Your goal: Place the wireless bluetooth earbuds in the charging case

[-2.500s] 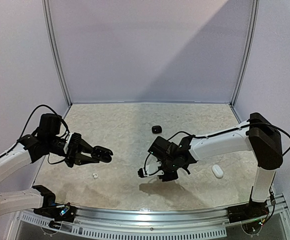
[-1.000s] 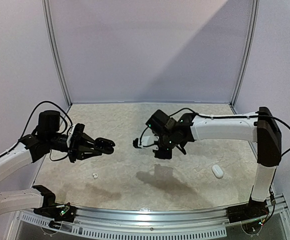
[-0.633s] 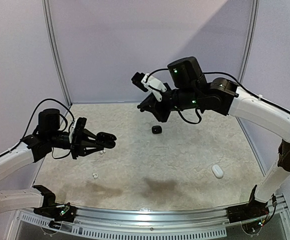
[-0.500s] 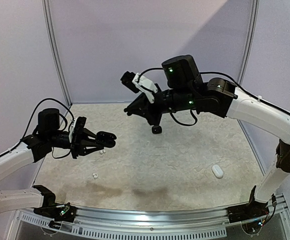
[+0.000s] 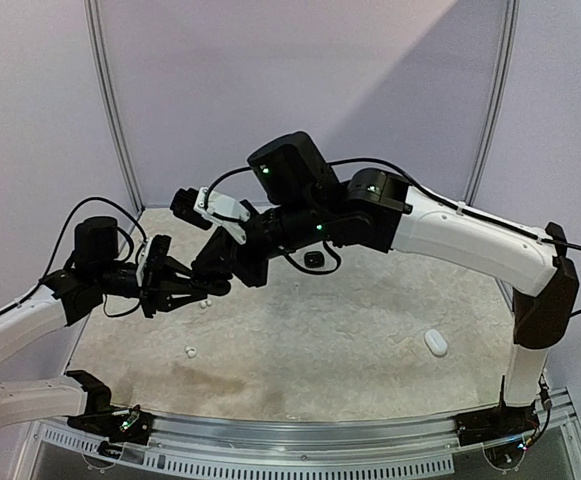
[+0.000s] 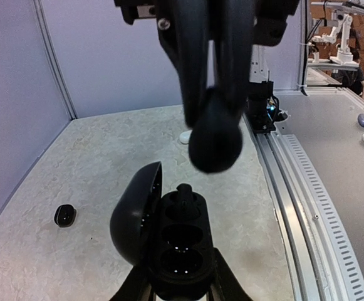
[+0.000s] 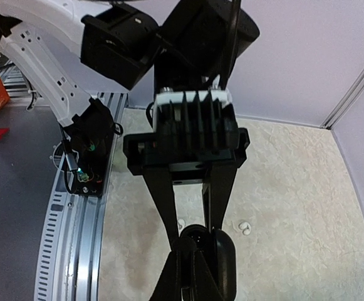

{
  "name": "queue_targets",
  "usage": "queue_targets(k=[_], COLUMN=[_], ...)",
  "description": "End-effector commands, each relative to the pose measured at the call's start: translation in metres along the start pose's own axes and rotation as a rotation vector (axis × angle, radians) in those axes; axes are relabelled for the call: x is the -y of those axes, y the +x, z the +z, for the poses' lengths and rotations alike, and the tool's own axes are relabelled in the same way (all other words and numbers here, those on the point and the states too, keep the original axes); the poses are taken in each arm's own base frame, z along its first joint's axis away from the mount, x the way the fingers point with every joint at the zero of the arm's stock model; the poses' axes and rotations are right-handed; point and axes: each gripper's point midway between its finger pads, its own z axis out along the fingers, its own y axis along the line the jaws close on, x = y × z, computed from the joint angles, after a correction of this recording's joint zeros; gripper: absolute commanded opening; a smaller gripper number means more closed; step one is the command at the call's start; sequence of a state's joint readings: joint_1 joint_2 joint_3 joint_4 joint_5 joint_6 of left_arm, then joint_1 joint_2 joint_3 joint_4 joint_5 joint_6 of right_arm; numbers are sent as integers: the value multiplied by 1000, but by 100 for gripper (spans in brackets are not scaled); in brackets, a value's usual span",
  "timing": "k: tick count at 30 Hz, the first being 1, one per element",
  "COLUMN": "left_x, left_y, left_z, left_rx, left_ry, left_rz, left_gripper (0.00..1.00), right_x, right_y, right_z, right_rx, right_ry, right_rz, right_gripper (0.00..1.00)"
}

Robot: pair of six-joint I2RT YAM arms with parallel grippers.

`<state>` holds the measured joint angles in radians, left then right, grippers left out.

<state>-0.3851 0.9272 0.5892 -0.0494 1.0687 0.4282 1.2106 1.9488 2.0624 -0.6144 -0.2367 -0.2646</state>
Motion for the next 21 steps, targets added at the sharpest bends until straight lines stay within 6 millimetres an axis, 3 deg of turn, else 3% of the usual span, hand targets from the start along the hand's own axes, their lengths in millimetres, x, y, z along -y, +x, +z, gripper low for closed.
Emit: queue_targets(k=[1, 15, 21], left_x=[8, 7, 8], left_y=[2, 4, 3], left_z=[1, 1, 2], left_rx=[-5, -7, -2], left_ry=[24, 18, 23], left_rz=[25, 20, 24], left_gripper=[0, 0, 0], right_x=[3, 7, 7], right_y=[14, 50, 46], right_z=[13, 37, 46], right_rx=[-64, -175, -145], right_ry=[17, 30, 21], right_rz=[-26, -58, -82], right_gripper=[0, 0, 0])
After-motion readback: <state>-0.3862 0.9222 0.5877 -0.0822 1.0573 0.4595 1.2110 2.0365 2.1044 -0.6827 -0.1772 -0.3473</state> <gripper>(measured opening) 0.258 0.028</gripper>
